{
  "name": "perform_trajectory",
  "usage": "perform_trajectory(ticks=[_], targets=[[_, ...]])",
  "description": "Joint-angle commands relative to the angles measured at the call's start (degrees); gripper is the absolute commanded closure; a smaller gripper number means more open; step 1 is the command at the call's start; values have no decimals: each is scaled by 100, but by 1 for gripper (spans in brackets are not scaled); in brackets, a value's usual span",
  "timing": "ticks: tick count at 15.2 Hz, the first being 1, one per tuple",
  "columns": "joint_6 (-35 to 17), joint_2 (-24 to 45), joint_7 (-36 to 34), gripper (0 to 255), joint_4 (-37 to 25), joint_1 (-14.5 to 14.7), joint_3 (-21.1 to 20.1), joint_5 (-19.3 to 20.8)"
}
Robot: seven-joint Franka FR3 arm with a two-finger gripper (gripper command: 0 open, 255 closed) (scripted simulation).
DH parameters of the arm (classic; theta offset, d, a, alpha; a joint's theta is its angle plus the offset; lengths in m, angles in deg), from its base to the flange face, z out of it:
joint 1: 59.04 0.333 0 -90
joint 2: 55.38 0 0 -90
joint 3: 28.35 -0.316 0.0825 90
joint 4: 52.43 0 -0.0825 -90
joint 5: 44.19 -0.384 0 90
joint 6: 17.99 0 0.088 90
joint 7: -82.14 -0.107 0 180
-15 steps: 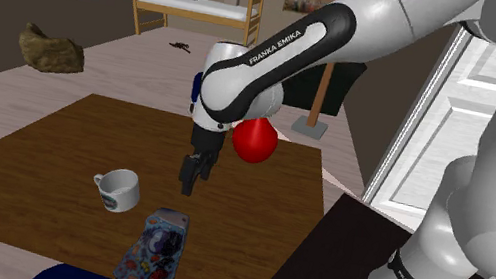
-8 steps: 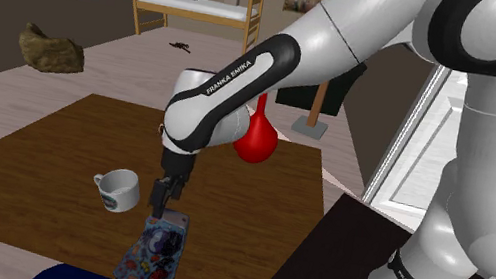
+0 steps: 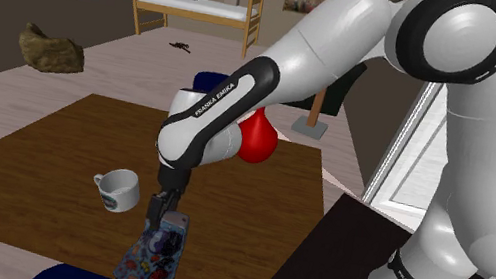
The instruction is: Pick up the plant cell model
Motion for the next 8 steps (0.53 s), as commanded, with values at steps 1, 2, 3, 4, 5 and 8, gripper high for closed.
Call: perform_trajectory(ticks=[1,2,3,4,5,8], targets=[[-56,50,29,0,6,-4,-8,-16],[-53,43,36,255,14,-10,-8,-18],[-56,46,38,255,13,-11,-8,-19],[-57,45,40,255,16,-12,-8,-20],[-61,42,44,255,23,-14,-9,-22],[-62,44,38,255,20,-9,-10,-21]])
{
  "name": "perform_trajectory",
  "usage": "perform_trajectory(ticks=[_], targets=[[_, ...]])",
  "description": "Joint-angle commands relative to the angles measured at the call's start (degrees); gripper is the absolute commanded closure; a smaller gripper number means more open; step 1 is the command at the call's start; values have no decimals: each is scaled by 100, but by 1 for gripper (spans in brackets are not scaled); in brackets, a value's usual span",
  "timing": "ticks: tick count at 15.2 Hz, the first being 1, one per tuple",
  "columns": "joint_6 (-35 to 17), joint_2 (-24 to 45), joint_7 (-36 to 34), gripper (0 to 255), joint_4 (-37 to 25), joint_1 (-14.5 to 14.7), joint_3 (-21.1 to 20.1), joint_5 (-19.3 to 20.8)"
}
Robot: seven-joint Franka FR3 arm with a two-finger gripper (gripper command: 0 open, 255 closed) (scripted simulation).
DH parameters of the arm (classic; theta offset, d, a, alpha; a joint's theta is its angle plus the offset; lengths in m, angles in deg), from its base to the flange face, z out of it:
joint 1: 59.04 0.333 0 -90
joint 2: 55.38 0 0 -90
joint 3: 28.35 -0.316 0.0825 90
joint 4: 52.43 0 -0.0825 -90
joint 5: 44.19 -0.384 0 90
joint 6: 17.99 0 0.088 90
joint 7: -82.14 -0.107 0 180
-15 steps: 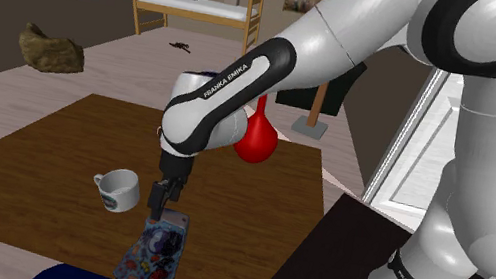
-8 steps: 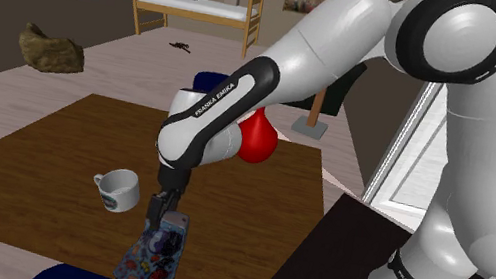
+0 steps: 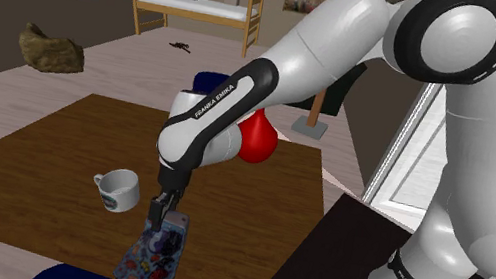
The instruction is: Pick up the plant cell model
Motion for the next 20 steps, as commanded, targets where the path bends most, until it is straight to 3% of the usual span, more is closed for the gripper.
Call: perform_trajectory(ticks=[1,20], targets=[[4,10,-1,255,3,3,-1,2],[868,-869,-401,255,-20,18,83,204]])
